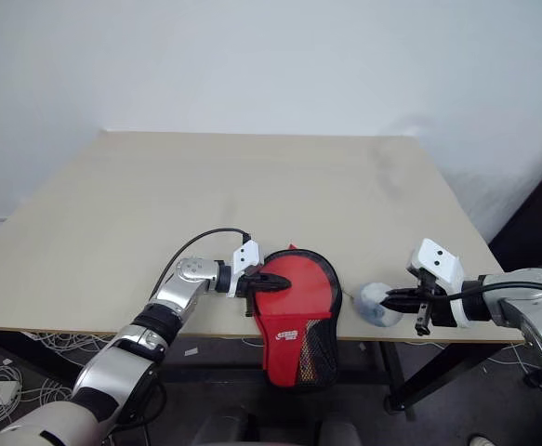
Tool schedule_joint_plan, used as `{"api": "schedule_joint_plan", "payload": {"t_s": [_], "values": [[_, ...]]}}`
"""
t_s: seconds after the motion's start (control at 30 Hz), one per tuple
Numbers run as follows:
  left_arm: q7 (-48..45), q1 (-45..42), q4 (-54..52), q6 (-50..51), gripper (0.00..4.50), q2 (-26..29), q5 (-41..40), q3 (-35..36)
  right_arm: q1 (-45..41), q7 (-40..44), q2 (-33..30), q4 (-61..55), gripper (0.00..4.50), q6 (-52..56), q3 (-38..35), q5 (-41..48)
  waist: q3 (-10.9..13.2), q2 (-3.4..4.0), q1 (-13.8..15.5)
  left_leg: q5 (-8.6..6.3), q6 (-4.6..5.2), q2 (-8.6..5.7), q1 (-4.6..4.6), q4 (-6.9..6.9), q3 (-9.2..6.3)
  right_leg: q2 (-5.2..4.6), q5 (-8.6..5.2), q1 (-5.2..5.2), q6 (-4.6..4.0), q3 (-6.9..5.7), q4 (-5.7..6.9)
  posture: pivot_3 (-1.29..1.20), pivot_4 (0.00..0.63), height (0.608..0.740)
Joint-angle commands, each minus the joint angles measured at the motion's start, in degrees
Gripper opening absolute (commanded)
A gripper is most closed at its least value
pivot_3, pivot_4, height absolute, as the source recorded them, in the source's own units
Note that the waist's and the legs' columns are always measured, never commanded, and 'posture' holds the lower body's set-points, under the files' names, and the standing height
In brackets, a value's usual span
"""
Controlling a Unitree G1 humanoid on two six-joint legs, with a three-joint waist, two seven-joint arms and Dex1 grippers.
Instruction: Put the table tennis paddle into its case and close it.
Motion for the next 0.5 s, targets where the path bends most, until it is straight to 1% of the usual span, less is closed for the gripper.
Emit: {"api": "schedule_joint_plan", "payload": {"t_s": [0.03, 0.3, 0.5], "values": [[0.16, 1.34, 4.57, 1.08, 0.0, -0.07, 3.8, -2.65, 1.39, 1.78, -2.46, -3.18, 0.01, 0.65, -3.6, 2.25, 0.02, -0.04, 0.05, 0.0, 0.0, -0.01, 0.0, 0.01, 0.0, -0.01, 0.0, 0.0, 0.0, 0.0, 0.0, 0.0, 0.0, 0.74], [-0.02, 0.66, 5.71, 0.34, 0.0, -0.32, 4.2, -2.51, 8.95, 5.41, -5.41, -8.85, 0.01, 0.53, -6.92, 5.38, 0.06, -0.12, 0.13, -0.04, 0.03, -0.01, 0.0, 0.04, -0.03, -0.04, -0.02, 0.03, 0.03, -0.05, -0.02, 0.0, 0.0, 0.74], [-0.11, 0.18, 6.41, 0.01, 0.0, -0.37, 4.44, -2.38, 13.45, 6.93, -6.13, -11.88, 0.01, 0.55, -9.2, 6.66, 0.07, -0.15, 0.16, -0.05, 0.02, -0.01, 0.0, 0.05, -0.03, -0.05, -0.02, 0.03, 0.03, -0.05, -0.03, 0.0, 0.0, 0.74]]}}
